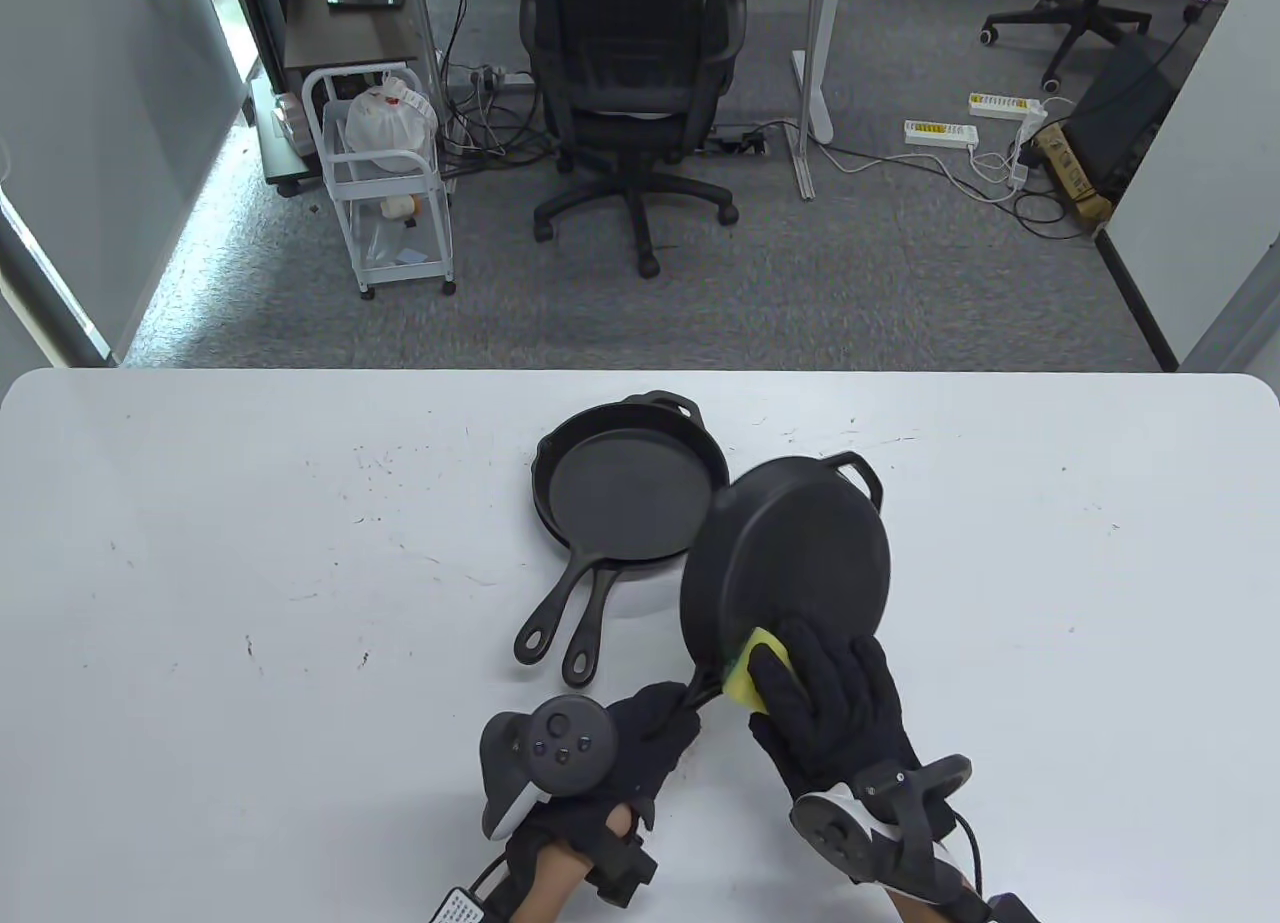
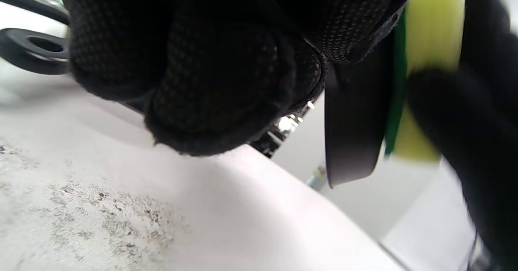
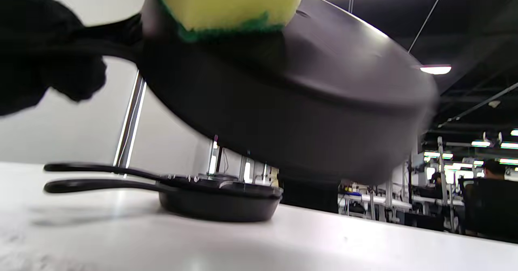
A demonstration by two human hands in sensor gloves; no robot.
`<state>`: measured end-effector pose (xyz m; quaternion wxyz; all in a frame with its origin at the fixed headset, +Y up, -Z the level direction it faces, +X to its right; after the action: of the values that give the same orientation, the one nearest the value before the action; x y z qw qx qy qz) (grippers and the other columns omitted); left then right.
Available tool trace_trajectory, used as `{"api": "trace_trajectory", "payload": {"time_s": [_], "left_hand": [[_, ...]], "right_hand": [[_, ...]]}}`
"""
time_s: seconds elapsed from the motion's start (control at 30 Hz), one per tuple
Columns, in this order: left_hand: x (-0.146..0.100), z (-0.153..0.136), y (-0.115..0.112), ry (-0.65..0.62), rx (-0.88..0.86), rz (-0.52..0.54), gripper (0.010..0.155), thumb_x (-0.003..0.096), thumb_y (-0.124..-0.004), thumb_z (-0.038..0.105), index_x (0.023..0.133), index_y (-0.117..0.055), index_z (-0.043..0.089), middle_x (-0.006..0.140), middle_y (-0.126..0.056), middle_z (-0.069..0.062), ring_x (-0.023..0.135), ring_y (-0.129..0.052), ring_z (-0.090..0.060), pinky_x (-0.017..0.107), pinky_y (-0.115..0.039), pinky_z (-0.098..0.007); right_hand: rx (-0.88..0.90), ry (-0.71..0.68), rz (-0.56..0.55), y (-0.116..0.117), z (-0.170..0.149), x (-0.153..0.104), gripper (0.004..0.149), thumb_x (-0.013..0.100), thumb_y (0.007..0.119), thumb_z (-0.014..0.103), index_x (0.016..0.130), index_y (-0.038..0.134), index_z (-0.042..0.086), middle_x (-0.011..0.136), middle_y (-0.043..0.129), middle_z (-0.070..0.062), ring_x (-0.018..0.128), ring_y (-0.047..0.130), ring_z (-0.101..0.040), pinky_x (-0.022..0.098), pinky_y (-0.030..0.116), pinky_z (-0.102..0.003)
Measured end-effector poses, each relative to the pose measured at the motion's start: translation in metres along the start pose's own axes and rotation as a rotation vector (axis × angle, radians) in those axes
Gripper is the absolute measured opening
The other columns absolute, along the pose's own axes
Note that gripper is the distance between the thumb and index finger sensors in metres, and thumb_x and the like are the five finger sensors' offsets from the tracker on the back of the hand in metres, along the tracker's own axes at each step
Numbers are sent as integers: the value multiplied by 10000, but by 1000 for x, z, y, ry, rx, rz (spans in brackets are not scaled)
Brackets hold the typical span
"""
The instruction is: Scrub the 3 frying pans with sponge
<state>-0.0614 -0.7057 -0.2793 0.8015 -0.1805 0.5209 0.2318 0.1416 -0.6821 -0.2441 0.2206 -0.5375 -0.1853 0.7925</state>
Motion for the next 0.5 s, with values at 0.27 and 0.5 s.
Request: {"api": "trace_trajectory", "payload": {"time_s": [0.27, 0.5], "left_hand": [[-2, 23, -7, -141, 27, -35, 520, 429, -898, 458, 854, -972, 167, 518, -1151, 9, 191, -1162, -102, 308, -1026, -391], [0, 11, -2, -94, 23, -18, 515, 443, -882, 451, 860, -965, 160, 525, -1144, 1, 200, -1157, -107, 314, -1021, -396]], "right_hand": [[141, 340, -55, -15, -80, 0, 698, 445, 595, 520, 1042, 254, 401, 1159, 441, -54, 1077, 562, -367, 761, 476, -604], [103, 437, 62, 7, -103, -6, 715, 450, 657, 525, 1055, 309, 369, 1130, 553, -59, 982, 751, -328, 743, 544, -588]]}}
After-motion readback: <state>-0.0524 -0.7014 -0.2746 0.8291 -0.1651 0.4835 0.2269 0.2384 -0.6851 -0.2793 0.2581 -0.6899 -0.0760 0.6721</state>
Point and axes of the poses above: the tracker on the back of each hand, its own z axis roughly to the thumb side, its own x axis roughly from the wrist to the fingertips, y = z × x, the point moved 3 cm from there along x, roughly from the wrist to the fingertips
